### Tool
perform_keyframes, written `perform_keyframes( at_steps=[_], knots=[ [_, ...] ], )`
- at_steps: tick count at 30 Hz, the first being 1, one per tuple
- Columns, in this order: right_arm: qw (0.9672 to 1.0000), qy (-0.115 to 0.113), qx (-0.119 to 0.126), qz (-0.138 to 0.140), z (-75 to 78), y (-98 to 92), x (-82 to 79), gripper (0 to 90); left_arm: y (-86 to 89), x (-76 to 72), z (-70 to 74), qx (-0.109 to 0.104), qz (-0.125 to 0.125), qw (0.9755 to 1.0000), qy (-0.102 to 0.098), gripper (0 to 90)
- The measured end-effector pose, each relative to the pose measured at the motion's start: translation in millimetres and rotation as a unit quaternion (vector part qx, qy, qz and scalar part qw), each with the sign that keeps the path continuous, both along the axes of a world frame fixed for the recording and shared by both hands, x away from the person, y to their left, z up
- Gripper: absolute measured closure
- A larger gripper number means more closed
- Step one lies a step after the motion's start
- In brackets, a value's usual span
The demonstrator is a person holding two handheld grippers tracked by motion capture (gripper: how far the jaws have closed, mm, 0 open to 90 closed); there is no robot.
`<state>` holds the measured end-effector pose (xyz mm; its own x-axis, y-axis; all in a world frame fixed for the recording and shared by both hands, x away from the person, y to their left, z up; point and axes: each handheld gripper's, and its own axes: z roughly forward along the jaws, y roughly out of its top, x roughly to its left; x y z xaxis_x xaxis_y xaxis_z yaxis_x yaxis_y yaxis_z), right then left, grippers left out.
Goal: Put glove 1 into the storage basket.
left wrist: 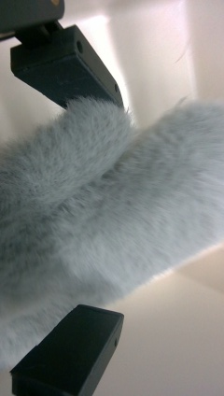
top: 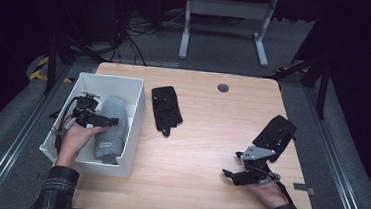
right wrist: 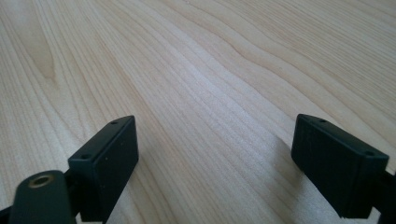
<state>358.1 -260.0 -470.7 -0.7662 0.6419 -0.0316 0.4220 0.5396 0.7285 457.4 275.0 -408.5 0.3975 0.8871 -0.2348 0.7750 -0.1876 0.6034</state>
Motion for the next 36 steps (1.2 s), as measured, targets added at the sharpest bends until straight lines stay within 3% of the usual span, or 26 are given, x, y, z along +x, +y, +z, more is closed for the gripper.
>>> perform_keyframes(
  at_steps=[12,19,30,36],
  knots=[
    [1.0,0.0,0.0,0.0,0.0,0.0,0.0,15.2,-10.3,-3.2,33.4,0.007,-0.011,0.9991,-0.039,2.6],
    [1.0,0.0,0.0,0.0,0.0,0.0,0.0,15.3,-19.8,-6.4,51.0,0.001,-0.027,0.9979,-0.059,2.6],
    [1.0,0.0,0.0,0.0,0.0,0.0,0.0,15.3,-58.7,-13.4,72.7,-0.022,-0.079,0.9939,-0.074,2.6],
    [1.0,0.0,0.0,0.0,0.0,0.0,0.0,15.3,-87.1,-18.7,89.3,-0.041,-0.11,0.9894,-0.086,2.6]
  ],
)
